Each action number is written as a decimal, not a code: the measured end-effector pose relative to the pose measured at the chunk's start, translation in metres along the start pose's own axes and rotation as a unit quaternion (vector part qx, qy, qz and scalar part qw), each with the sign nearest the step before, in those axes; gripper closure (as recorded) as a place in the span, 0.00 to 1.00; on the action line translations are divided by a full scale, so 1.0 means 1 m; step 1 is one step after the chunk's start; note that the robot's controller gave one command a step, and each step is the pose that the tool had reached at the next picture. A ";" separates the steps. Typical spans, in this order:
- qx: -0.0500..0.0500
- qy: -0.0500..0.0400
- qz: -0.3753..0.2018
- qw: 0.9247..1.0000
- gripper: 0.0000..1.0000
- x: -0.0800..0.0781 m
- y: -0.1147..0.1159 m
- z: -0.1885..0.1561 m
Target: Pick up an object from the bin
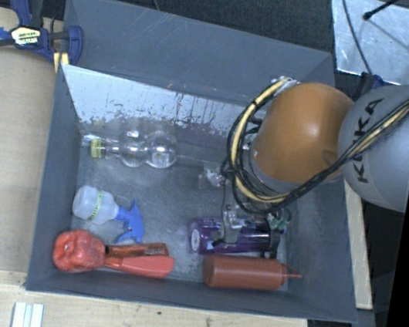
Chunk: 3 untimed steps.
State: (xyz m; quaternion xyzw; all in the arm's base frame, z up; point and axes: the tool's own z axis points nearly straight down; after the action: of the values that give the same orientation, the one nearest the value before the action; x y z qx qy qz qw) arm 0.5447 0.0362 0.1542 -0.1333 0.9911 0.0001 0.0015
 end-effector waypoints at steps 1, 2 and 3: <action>0.001 0.001 0.000 1.000 0.00 0.009 -0.014 -0.004; 0.000 -0.001 -0.054 0.999 0.00 0.011 -0.002 0.017; 0.000 -0.001 -0.004 1.000 1.00 0.021 0.009 0.071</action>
Offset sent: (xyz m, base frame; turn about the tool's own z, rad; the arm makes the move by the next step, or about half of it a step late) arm -0.0155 0.0030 -0.0329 -0.1246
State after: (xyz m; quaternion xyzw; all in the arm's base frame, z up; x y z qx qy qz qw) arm 0.5224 0.0391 0.0828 -0.1376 0.9905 0.0005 0.0028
